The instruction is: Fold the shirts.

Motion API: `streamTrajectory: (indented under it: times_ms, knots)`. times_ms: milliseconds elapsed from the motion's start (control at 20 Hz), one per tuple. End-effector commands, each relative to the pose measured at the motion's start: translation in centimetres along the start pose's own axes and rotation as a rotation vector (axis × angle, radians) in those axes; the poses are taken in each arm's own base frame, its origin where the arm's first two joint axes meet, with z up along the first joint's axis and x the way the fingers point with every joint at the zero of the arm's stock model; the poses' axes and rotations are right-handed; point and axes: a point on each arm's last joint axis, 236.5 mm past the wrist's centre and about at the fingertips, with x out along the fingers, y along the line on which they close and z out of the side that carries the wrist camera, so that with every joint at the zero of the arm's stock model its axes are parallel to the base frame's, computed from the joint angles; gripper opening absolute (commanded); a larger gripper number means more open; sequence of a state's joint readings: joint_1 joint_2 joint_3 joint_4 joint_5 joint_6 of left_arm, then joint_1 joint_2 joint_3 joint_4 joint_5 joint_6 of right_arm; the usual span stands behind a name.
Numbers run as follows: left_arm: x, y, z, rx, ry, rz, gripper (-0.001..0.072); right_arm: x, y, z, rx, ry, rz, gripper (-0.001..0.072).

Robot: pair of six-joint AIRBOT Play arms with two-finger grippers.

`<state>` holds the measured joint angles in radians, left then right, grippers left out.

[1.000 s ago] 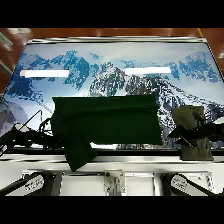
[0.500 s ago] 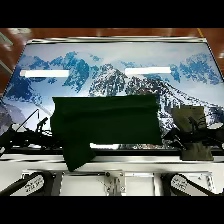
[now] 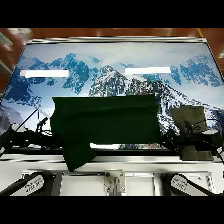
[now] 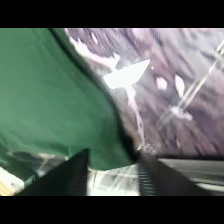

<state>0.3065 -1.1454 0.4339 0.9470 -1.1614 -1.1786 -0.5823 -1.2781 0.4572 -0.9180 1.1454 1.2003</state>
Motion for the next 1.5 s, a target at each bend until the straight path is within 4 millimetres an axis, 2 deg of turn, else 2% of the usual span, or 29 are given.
streamTrajectory:
  times_ms: [0, 50, 150, 200, 300, 450, 600, 700, 800, 850, 950, 1100, 1250, 1450]
  knots:
    - [0.0, 0.1, 0.2, 0.0, -0.007, 0.003, 0.0047, 0.3, -0.5, 1.5, 0.013, -0.072, -0.011, 0.0363]
    - [0.0, 0.1, 0.2, 0.0, -0.01, 0.004, 0.0046, 0.3, -0.5, 1.5, 0.012, -0.071, -0.011, 0.0335]
    - [0.0, 0.1, 0.2, 0.001, -0.01, 0.004, 0.0047, 0.3, -0.4, 1.4, 0.0, -0.065, -0.008, 0.0107]
    - [-0.1, 0.1, 0.3, 0.002, -0.011, 0.004, 0.0046, 0.3, -0.2, 1.3, -0.017, -0.062, -0.002, 0.0065]
    - [-0.6, -0.2, 1.1, 0.04, -0.033, 0.008, 0.0046, 0.0, 1.0, 0.9, -0.109, -0.039, 0.041, 0.0063]
    - [-4.4, -2.1, 4.8, 0.176, -0.173, 0.029, 0.0046, -1.7, 3.7, 1.5, -0.236, -0.03, 0.111, 0.0063]
    - [-8.9, -4.7, 8.7, 0.253, -0.309, 0.042, 0.0046, -2.8, 7.1, 4.2, -0.36, -0.097, 0.101, 0.0063]
    - [-11.2, -6.3, 10.7, 0.273, -0.375, 0.035, 0.0046, -2.9, 10.7, 6.6, -0.5, -0.173, 0.04, 0.0063]
    - [-12.7, -7.3, 12.0, 0.284, -0.413, 0.028, 0.0046, -4.2, 15.0, 10.3, -0.585, -0.331, -0.011, 0.0063]
    - [-13.0, -7.4, 12.5, 0.285, -0.419, 0.028, 0.0046, -5.3, 16.9, 12.3, -0.613, -0.417, -0.033, 0.0063]
    - [-12.8, -6.9, 13.8, 0.262, -0.431, 0.032, 0.0046, -6.8, 19.1, 15.1, -0.625, -0.501, -0.06, 0.0063]
    - [-11.4, -6.6, 16.4, 0.189, -0.456, -0.025, 0.0046, -5.8, 20.9, 17.1, -0.612, -0.489, -0.037, 0.0062]
    - [-10.7, -6.0, 19.1, 0.167, -0.45, -0.028, 0.0046, -3.8, 20.6, 18.3, -0.599, -0.459, -0.048, 0.0063]
    - [-10.6, -7.5, 23.0, 0.22, -0.434, -0.037, 0.0047, -2.6, 19.6, 19.9, -0.568, -0.476, -0.066, 0.0063]
